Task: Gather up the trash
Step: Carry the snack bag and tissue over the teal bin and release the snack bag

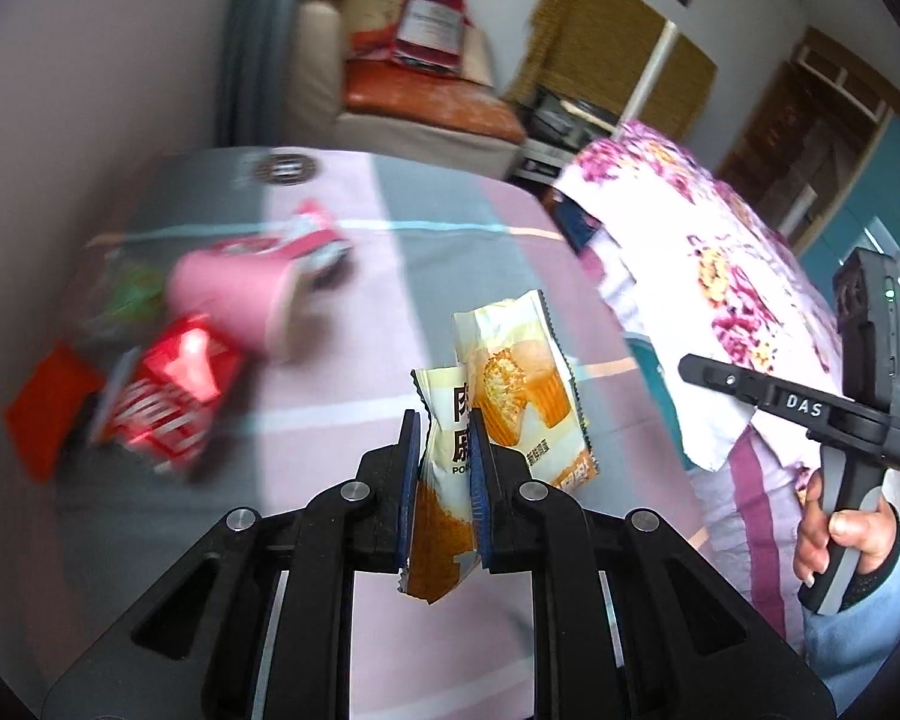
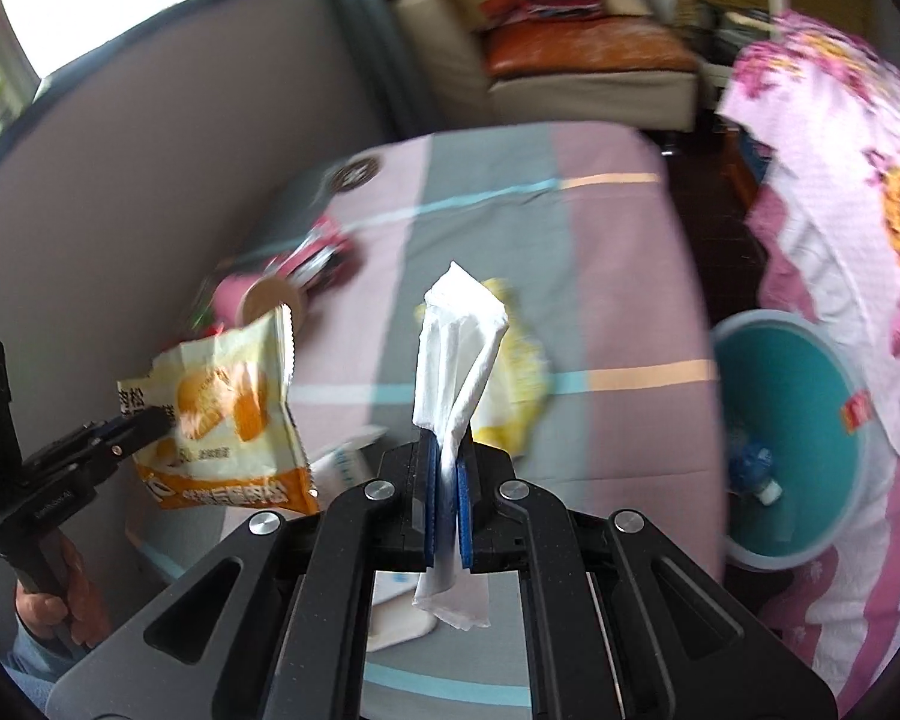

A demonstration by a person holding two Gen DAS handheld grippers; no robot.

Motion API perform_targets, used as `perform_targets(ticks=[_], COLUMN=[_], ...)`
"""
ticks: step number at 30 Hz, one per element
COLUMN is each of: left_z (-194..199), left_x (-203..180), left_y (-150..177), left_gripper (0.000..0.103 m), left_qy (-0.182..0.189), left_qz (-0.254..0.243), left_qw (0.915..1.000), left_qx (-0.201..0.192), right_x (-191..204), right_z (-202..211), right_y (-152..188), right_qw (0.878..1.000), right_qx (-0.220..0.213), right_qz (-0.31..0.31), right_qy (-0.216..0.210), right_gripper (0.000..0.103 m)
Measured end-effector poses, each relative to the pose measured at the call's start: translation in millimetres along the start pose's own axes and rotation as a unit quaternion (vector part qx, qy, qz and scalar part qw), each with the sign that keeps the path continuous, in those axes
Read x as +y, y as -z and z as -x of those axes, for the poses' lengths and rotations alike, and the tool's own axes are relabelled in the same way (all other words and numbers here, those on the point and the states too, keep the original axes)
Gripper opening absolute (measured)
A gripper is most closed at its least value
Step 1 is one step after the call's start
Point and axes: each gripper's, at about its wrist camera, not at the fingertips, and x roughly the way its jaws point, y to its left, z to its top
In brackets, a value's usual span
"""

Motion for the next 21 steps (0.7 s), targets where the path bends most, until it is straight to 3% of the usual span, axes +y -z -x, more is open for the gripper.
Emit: perform_targets(ticks=[5, 12, 21], left_z=[-37.0, -90.5, -149.5], left_x=[-53.6, -131.3, -195.8], left_y=[-17.8, -30.6, -32.4], left_gripper=[0.016, 0.016, 0.016], left_qy=[0.028, 0.060, 0.066], left_qz=[-0.042, -0.098, -0.153], left_qw=[0.9986, 0.9923, 0.9820], left_qx=[0.016, 0.045, 0.089], right_x=[-61.8, -127.2, -181.0], right_z=[35.1, 56.2, 61.5], right_y=[0.3, 10.5, 19.6], right_qw=[0.997, 0.989, 0.982], right_qx=[-0.042, -0.068, -0.077], right_qz=[-0.054, -0.108, -0.151], right_qy=[0.039, 0.071, 0.085], right_gripper=[0.005, 0.005, 0.005])
